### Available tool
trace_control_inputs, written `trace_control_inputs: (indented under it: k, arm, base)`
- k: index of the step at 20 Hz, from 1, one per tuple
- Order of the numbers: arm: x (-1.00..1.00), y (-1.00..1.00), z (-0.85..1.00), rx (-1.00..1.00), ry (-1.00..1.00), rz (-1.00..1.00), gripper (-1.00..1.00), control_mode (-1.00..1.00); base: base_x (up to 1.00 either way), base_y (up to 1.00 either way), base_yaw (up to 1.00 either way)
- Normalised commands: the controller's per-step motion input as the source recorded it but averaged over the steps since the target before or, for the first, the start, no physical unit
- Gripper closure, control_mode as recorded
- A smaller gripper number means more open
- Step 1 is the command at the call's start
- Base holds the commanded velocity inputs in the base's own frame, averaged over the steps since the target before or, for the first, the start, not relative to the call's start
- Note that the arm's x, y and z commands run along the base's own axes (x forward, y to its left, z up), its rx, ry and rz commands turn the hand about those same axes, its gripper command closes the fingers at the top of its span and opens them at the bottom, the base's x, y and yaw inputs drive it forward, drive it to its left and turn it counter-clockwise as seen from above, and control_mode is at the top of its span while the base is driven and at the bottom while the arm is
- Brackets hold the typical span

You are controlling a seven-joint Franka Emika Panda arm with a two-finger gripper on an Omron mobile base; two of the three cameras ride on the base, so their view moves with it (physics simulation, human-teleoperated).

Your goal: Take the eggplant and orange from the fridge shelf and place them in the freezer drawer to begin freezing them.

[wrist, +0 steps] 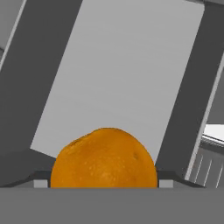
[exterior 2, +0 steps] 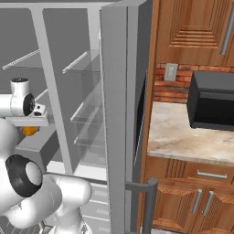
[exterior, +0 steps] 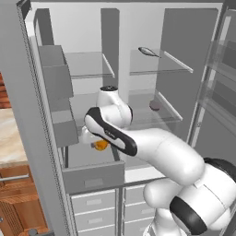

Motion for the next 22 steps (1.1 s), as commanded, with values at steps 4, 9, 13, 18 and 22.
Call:
trace_control_inputs:
  k: [4,9,13,18,22]
  arm:
    - [0.48,0.28,-0.37,0.0,0.0,0.0,1.0,-1.0]
    - [0.45,0.27,-0.47,-0.02,0.03,0.0,1.0,-1.0]
    - [0.49,0.23,-0.49,-0.02,0.0,0.0,1.0,-1.0]
    - [0.49,0.21,-0.48,-0.02,0.0,0.0,1.0,-1.0]
    - [0.49,0.23,-0.53,-0.04,0.0,0.0,1.0,-1.0]
  base:
    - [0.0,0.0,0.0]
    - [0.0,0.0,0.0]
    - [0.0,0.0,0.0]
    - [0.0,0.0,0.0]
    - [0.0,0.0,0.0]
